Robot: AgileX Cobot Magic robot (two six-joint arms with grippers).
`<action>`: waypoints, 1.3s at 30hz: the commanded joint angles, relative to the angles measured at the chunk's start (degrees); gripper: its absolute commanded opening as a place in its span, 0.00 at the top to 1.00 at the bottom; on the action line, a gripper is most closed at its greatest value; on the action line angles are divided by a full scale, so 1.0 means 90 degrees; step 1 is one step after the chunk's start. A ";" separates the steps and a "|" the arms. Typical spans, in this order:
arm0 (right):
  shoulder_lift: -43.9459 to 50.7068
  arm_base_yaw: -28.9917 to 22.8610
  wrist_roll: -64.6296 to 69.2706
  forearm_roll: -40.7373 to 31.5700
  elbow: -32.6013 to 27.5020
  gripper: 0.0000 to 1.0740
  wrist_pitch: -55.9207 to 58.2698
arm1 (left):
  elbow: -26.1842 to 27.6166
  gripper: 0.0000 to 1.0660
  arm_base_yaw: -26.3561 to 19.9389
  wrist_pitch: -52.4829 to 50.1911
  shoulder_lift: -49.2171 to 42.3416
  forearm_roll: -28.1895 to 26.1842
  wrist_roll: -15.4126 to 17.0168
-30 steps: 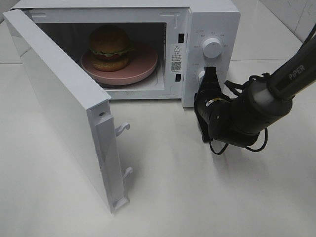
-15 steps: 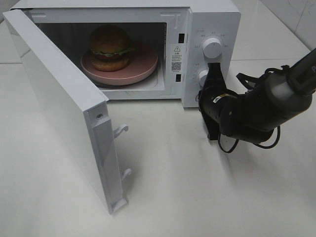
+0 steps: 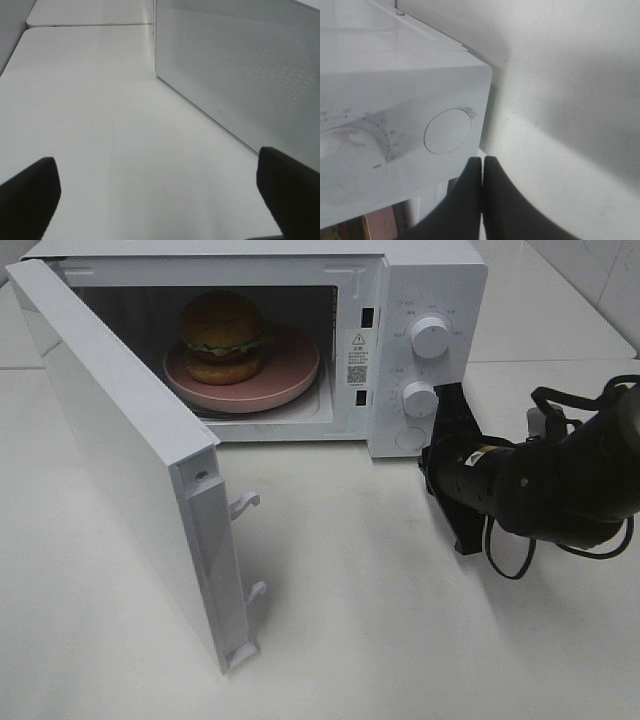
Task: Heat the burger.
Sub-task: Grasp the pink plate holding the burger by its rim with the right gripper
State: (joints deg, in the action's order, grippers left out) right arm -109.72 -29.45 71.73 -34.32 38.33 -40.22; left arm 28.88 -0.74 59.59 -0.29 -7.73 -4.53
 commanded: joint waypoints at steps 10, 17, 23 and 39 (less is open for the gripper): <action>0.1331 -0.0032 -0.3005 0.0108 -0.0325 1.00 0.2037 | -0.0019 0.06 -0.0006 -0.0013 -0.0127 -0.0006 0.0006; 0.1751 -0.0013 -0.4418 0.0108 -0.0325 1.00 0.3113 | -0.0019 0.06 -0.0006 -0.0013 -0.0127 -0.0006 0.0006; 0.1935 -0.0006 -0.5214 0.0108 -0.0312 0.99 0.3673 | -0.0019 0.06 -0.0006 -0.0013 -0.0127 -0.0006 0.0006; 0.2114 -0.0006 -0.7525 0.1534 0.0535 0.98 0.6907 | -0.0019 0.06 -0.0006 -0.0013 -0.0127 -0.0006 0.0006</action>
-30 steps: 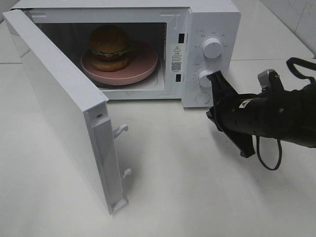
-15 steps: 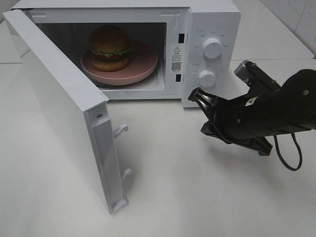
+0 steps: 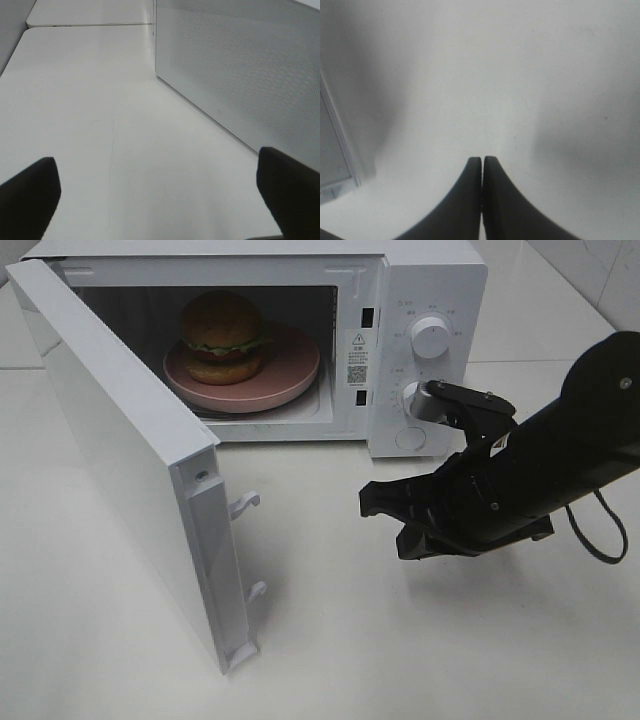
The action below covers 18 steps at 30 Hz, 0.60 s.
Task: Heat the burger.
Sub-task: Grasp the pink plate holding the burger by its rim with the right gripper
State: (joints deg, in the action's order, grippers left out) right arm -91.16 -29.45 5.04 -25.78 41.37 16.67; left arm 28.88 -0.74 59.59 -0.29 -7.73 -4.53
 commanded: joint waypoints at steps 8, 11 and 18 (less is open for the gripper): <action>0.0051 -0.0006 -0.0560 0.2368 0.0904 0.98 0.2266 | -0.0019 0.06 -0.0006 -0.0013 -0.0127 -0.0006 0.0006; 0.0051 -0.0006 -0.1375 0.2489 0.1108 0.98 0.2820 | -0.0019 0.06 -0.0006 -0.0013 -0.0127 -0.0006 0.0006; 0.0051 -0.0006 -0.3387 0.2476 0.1572 0.98 0.3291 | -0.0019 0.06 -0.0006 -0.0013 -0.0127 -0.0006 0.0006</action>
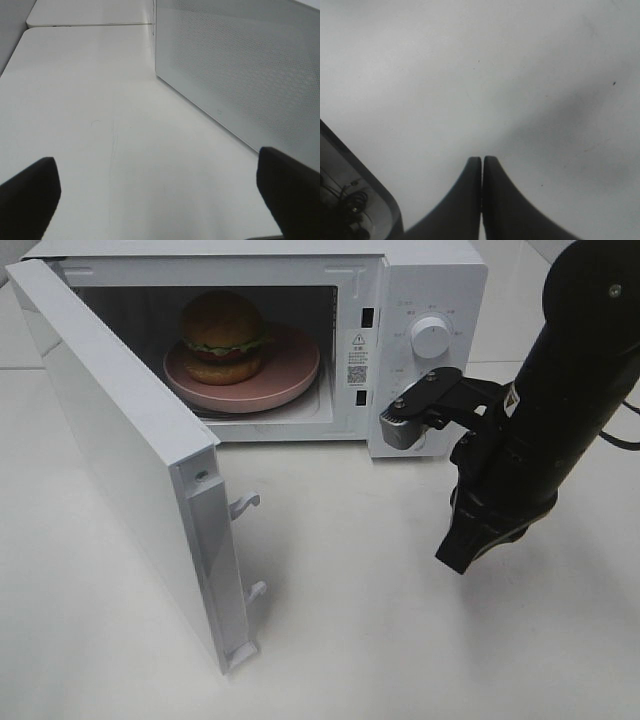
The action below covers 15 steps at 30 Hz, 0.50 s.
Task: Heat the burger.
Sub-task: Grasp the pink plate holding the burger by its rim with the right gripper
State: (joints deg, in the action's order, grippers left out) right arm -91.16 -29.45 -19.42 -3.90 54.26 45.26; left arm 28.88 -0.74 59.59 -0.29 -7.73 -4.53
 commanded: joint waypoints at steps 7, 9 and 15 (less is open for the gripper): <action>0.0051 -0.0006 -0.2247 0.0064 0.0286 0.98 -0.0076 | -0.0019 0.06 -0.0006 -0.0013 -0.0127 -0.0006 0.0006; 0.0045 -0.0006 -0.3368 0.0057 0.0286 0.97 -0.0178 | -0.0019 0.06 -0.0006 -0.0013 -0.0127 -0.0006 0.0006; 0.0045 -0.0006 -0.5628 0.0064 0.0286 0.95 -0.0236 | -0.0019 0.06 -0.0006 -0.0013 -0.0127 -0.0006 0.0006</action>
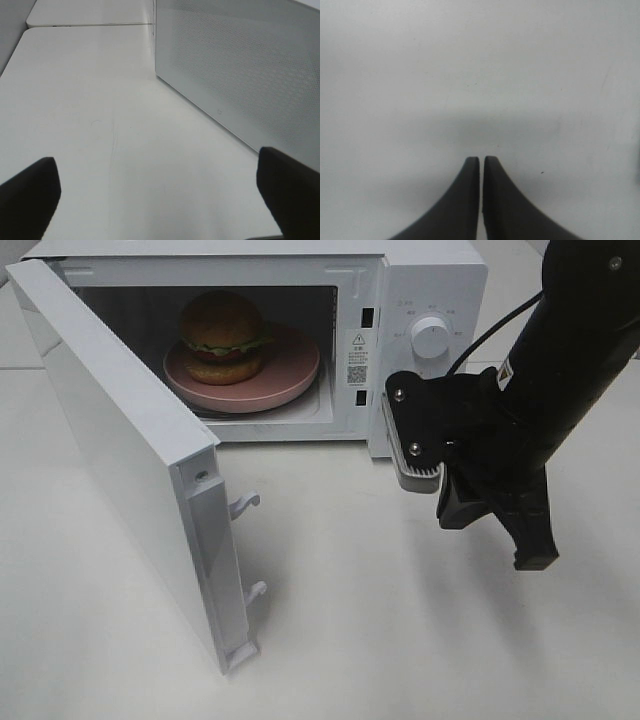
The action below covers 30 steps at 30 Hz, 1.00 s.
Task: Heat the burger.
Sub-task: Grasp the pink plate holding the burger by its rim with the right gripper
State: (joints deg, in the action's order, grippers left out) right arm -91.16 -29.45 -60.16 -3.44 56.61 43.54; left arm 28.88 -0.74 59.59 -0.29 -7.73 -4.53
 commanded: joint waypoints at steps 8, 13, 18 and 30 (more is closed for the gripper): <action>0.0045 -0.0006 -0.2165 0.0064 0.0025 0.77 -0.0325 | -0.0019 0.06 -0.0006 -0.0013 -0.0127 -0.0006 0.0006; 0.0045 -0.0032 -0.2292 0.0229 0.0025 0.55 -0.0713 | -0.0019 0.06 -0.0006 -0.0013 -0.0127 -0.0006 0.0006; 0.0045 -0.0032 -0.2209 0.0210 0.0025 0.33 -0.1019 | -0.0019 0.06 -0.0006 -0.0013 -0.0127 -0.0006 0.0006; 0.0045 -0.0057 -0.1598 0.0261 0.0025 0.16 -0.1668 | -0.0019 0.06 -0.0006 -0.0013 -0.0127 -0.0006 0.0006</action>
State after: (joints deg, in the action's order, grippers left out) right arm -91.16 -29.45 -75.63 -1.72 56.61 30.42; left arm 28.88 -0.74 59.59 -0.29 -7.73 -4.53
